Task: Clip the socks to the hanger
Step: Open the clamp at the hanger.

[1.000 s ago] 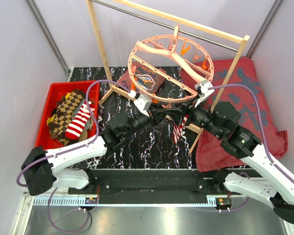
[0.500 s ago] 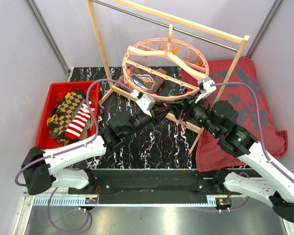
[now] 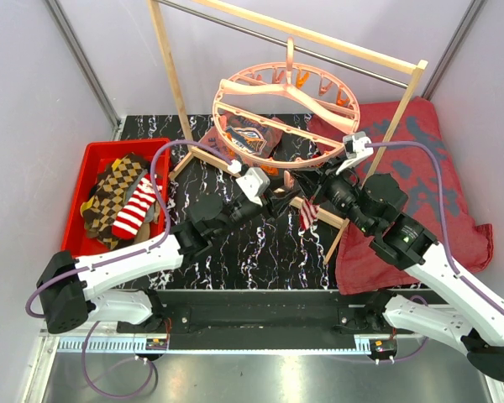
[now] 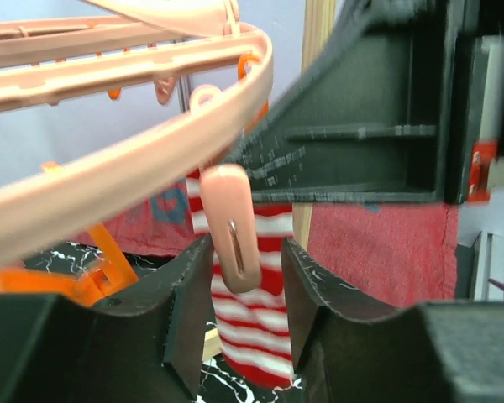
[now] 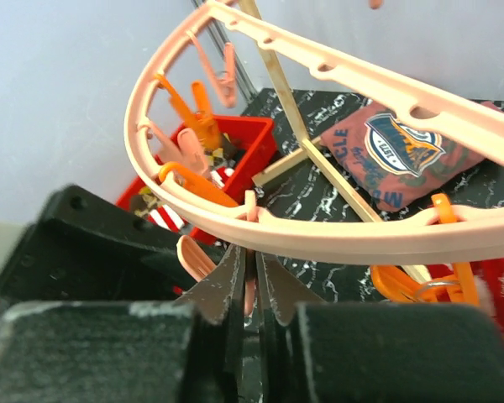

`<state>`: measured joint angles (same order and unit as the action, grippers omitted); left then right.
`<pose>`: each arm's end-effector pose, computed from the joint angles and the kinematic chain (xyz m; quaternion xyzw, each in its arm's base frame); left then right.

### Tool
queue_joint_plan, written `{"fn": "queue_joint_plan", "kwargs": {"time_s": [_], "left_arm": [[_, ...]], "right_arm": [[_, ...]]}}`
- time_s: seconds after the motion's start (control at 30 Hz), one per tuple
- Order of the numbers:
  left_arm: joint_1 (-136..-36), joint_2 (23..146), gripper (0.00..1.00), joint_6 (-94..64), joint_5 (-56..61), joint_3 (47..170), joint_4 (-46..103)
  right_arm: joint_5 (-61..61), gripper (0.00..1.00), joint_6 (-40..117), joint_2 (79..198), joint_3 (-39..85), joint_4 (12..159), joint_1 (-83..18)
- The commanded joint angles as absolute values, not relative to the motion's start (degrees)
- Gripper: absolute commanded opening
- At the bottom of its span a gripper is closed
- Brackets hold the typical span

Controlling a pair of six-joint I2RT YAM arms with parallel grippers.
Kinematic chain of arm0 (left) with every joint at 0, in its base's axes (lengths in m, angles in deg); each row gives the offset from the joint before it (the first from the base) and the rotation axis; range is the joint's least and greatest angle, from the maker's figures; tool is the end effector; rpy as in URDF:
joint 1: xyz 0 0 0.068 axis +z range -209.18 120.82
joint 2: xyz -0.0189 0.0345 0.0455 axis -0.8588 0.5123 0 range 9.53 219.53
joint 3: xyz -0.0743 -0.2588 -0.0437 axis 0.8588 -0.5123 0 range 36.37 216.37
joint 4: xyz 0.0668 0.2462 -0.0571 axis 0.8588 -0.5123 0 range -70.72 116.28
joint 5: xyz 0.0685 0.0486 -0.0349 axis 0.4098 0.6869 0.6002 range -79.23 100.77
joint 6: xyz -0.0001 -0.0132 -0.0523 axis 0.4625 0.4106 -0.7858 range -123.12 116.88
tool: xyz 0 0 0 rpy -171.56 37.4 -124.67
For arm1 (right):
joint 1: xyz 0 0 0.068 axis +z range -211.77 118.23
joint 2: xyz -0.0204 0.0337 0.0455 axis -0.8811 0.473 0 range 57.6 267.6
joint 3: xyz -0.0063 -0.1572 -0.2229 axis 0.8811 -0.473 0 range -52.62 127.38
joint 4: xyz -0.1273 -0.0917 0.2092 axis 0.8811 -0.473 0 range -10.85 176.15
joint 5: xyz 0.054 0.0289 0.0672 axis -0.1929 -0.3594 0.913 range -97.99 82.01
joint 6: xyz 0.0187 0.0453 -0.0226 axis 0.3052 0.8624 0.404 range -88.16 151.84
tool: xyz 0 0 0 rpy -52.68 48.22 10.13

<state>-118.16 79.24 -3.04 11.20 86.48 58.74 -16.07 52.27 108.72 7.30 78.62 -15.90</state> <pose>0.1477 -0.2452 0.3598 0.3047 0.5440 -0.3824 0.6820 0.1405 0.1376 0.4183 -0.1045 0.6914 0.3487 0.6240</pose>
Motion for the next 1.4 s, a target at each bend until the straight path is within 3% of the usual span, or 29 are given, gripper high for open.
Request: {"fn": "queue_joint_plan", "kwargs": {"time_s": [0.0,0.27,0.4,0.47,0.53,0.67,1.07,1.37], "left_arm": [[-118.60,78.96,0.43,0.04,12.44,84.45,68.54],[-118.60,79.84,0.41,1.54,14.37,84.45,70.75],[-118.60,79.93,0.29,1.72,14.64,84.62,70.40],[-118.60,80.02,0.19,1.72,14.73,84.62,69.87],[-118.60,80.02,0.10,1.63,14.81,84.45,69.26],[-118.60,79.93,0.00,1.02,15.25,84.10,67.77],[-118.60,79.31,0.00,-1.36,15.43,85.59,63.72],[-119.12,79.75,0.00,-1.45,14.99,86.65,62.13]], "right_arm": [[-17.31,0.09,54.96,107.61,7.41,83.69,-15.63],[-16.87,0.08,55.75,107.44,7.06,83.51,-15.63],[-16.43,0.08,56.10,107.44,6.62,83.51,-15.54],[-16.26,0.12,56.19,107.09,6.53,83.51,-15.63],[-16.17,0.23,56.19,106.56,6.53,83.34,-15.63],[-16.60,0.38,55.75,105.68,7.50,81.94,-15.63],[-11.51,0.69,53.02,106.73,9.17,80.43,-15.63],[-11.77,0.70,52.76,109.19,9.52,80.70,-15.63]]}}
